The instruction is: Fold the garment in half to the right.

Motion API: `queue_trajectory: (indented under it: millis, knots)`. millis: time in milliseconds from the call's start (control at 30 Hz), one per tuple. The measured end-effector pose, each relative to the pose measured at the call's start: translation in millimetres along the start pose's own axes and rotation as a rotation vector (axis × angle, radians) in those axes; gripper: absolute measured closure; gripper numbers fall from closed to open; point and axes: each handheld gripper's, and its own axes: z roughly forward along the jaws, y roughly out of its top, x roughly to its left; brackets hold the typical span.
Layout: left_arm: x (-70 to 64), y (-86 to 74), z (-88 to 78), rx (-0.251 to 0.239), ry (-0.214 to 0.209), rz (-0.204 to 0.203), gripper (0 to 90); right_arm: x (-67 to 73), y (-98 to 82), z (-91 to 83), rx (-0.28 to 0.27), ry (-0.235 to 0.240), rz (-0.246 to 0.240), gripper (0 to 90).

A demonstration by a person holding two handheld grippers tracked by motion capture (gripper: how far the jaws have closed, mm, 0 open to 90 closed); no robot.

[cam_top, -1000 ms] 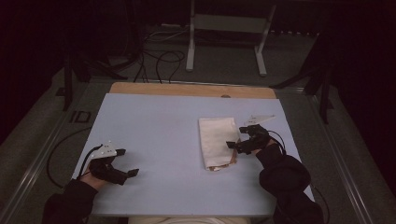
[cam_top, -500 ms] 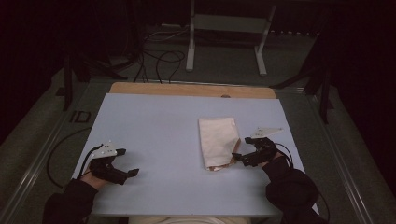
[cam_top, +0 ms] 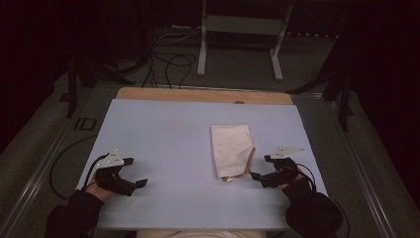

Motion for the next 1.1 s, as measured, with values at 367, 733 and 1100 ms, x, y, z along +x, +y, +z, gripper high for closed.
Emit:
queue_trajectory:
  millis: [367,733,1100]
  knots:
    - [-1.4,1.0,-0.5,-0.004,-0.001,0.006,0.0,16.2,-25.8,-1.7,0.005,-0.010,-0.010,9.7]
    - [-1.0,1.1,0.5,0.000,0.000,0.012,0.0,17.5,-36.8,0.2,0.004,-0.043,-0.004,9.7]
    - [-1.6,1.5,-0.2,-0.003,-0.001,0.014,0.0,16.8,-35.1,4.3,-0.008,-0.066,-0.022,9.7]
